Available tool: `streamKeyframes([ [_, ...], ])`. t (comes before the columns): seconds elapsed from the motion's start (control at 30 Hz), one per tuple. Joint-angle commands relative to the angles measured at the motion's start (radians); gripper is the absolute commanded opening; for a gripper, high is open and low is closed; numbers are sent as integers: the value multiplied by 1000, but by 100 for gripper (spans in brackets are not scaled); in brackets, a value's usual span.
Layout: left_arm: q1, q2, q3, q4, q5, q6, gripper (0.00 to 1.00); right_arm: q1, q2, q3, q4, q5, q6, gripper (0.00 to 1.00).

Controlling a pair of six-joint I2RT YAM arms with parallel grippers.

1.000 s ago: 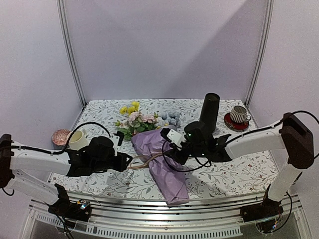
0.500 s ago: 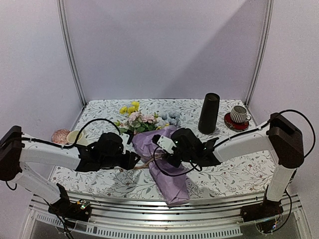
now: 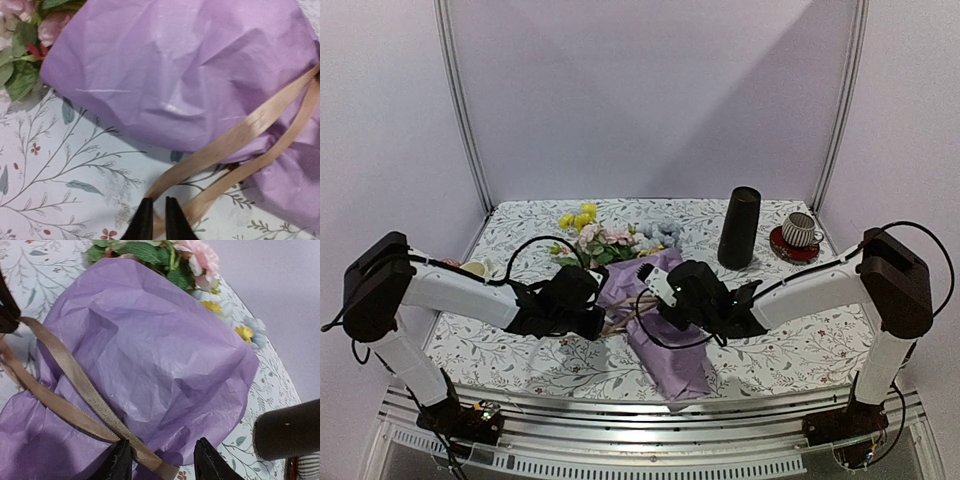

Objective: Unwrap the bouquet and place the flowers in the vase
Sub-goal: Untie the half-tied ribbon from the folded wrapping paper.

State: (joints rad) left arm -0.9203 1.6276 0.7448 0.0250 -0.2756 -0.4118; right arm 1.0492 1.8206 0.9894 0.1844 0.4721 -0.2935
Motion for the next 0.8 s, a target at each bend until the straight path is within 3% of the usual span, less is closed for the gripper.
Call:
streamKeyframes([
  [0.0,-5,7,19,-93,-114,-41,6,-5,-12,-26,50,236,49,45],
  [0.1,-3,-27,-10,-81,-112,-48,0,-22,-49,-58,62,250,80,45],
  [0.3,-3,-68,-35,-64,-90,-43,0,-34,-158,-133,88,8,84,46],
  [0.43,-11,-98,-48,-5,-14,1,0,-53,-194,-159,82,-55,96,47],
  [0.6,-35,-117,-29,49,45,70,6,-121,-271,-196,63,-192,154,46],
  [0.77,-38,-100,11,64,59,104,10,-128,-303,-205,34,-344,90,45],
])
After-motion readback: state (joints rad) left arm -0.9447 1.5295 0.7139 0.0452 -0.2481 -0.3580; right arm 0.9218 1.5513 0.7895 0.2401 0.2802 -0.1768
